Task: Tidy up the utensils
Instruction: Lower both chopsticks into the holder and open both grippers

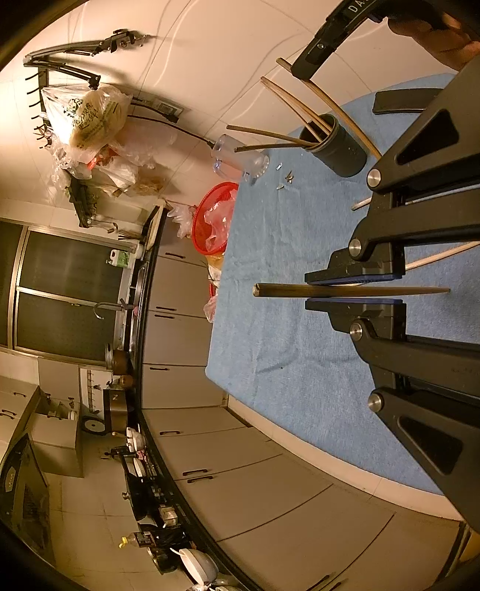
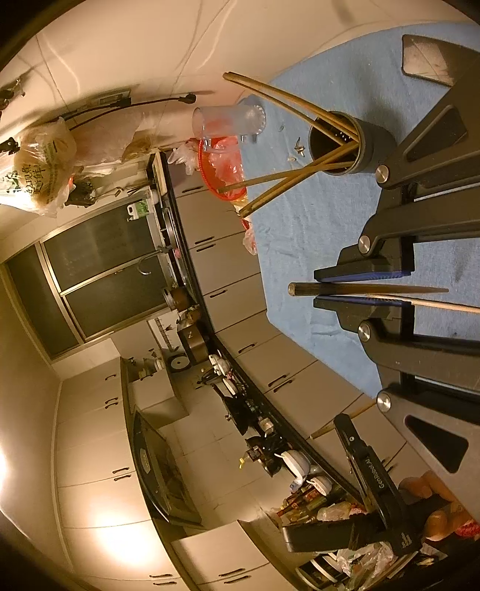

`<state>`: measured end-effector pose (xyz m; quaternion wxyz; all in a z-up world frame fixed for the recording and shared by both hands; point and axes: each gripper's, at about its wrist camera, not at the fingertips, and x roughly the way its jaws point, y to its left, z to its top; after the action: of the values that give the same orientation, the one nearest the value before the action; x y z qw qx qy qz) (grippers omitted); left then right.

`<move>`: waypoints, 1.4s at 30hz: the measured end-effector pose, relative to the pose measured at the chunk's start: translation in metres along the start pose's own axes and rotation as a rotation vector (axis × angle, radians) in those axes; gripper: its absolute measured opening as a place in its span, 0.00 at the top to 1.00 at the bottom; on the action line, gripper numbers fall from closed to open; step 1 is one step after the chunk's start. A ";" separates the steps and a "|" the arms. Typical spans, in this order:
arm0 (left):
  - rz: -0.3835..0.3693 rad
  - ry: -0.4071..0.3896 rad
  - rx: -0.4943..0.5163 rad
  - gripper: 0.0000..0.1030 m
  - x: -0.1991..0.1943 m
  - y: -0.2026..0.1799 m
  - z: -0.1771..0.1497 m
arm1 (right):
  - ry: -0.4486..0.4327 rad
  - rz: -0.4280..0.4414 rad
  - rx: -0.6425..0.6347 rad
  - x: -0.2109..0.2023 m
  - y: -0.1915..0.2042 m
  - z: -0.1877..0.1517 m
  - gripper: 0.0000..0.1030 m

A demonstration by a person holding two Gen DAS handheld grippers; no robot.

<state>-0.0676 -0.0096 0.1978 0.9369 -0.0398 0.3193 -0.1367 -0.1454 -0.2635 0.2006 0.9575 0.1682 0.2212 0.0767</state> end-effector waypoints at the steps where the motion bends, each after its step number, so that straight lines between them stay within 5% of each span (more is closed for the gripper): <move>1: 0.001 -0.001 0.002 0.93 -0.001 -0.001 0.000 | -0.003 0.003 0.002 -0.002 0.000 0.000 0.93; 18: -0.040 -0.013 0.064 0.93 -0.017 -0.030 0.015 | -0.068 -0.002 0.037 -0.037 -0.022 0.014 0.93; 42: -0.259 -0.107 0.161 0.93 -0.019 -0.160 0.100 | -0.266 -0.150 0.070 -0.095 -0.085 0.093 0.93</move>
<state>-0.0583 -0.1585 0.3138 0.9273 -0.0128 0.2491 -0.2790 -0.1817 -0.3904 0.2864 0.9750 0.1932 0.1071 -0.0258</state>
